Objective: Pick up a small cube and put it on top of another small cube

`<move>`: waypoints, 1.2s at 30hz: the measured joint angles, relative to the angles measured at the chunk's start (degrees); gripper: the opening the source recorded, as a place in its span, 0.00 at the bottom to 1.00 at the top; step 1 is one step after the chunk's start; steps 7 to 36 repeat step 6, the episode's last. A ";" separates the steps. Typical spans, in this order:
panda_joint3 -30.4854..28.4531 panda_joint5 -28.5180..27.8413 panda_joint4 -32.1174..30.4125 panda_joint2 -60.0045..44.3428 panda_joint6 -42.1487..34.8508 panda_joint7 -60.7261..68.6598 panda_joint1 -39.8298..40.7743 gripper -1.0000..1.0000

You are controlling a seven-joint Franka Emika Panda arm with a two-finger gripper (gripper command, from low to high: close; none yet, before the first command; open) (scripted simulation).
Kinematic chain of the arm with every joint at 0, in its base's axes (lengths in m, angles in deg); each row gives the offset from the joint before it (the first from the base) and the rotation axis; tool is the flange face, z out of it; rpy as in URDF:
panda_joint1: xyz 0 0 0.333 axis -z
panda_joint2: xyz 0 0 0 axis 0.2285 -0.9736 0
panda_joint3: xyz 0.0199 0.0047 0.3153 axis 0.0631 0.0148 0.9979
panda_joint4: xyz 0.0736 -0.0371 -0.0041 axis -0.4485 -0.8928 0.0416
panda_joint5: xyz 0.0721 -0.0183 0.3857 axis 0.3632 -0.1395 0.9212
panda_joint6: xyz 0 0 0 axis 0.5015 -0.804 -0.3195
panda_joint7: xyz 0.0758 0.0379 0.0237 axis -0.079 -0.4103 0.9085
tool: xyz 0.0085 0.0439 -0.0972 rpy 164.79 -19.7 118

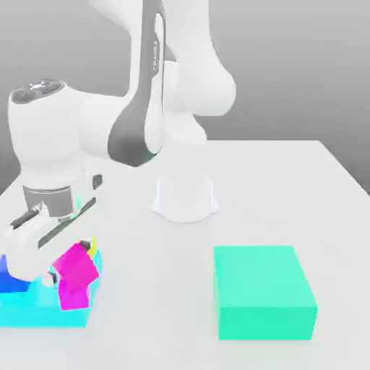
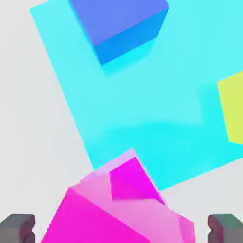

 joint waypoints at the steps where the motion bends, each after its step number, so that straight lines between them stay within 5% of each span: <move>1: 0.00 -0.20 -0.09 -0.63 0.65 -0.14 -0.05 1.00; 6: 0.03 2.23 0.91 6.21 -7.12 1.64 -0.33 1.00; 36: 0.03 2.23 0.91 6.21 -7.12 1.64 -0.33 1.00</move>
